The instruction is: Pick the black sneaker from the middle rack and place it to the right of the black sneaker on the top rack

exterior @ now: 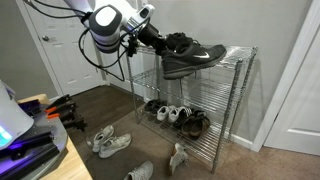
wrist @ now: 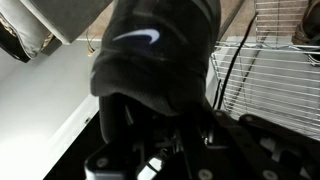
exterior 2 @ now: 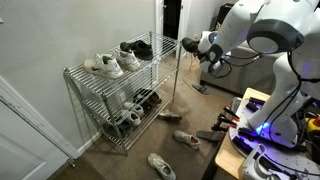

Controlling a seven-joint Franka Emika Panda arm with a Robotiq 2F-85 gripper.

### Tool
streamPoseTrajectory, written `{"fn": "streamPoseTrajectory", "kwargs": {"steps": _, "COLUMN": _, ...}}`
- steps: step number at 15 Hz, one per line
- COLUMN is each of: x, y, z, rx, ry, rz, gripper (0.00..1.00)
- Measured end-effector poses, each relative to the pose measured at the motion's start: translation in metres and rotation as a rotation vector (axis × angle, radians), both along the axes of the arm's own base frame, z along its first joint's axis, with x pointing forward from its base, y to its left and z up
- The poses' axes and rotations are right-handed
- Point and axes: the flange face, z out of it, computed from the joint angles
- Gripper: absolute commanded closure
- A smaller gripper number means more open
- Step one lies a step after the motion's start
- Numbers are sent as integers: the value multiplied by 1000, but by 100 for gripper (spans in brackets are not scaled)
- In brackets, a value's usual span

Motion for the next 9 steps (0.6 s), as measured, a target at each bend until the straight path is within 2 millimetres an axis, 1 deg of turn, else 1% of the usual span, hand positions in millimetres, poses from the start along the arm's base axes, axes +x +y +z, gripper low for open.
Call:
{"fn": "streamPoseTrajectory", "kwargs": {"steps": 2, "x": 6, "y": 13, "z": 6, "rx": 4, "ry": -23, "rz": 29, "gripper": 95}}
{"fn": "streamPoseTrajectory", "kwargs": {"steps": 4, "x": 16, "y": 32, "z": 13, "rx": 17, "ry": -46, "rz": 73, "gripper": 95}}
{"fn": "streamPoseTrajectory", "kwargs": {"steps": 9, "x": 60, "y": 100, "z": 33, "rx": 43, "ry": -110, "rz": 218, "gripper": 95}}
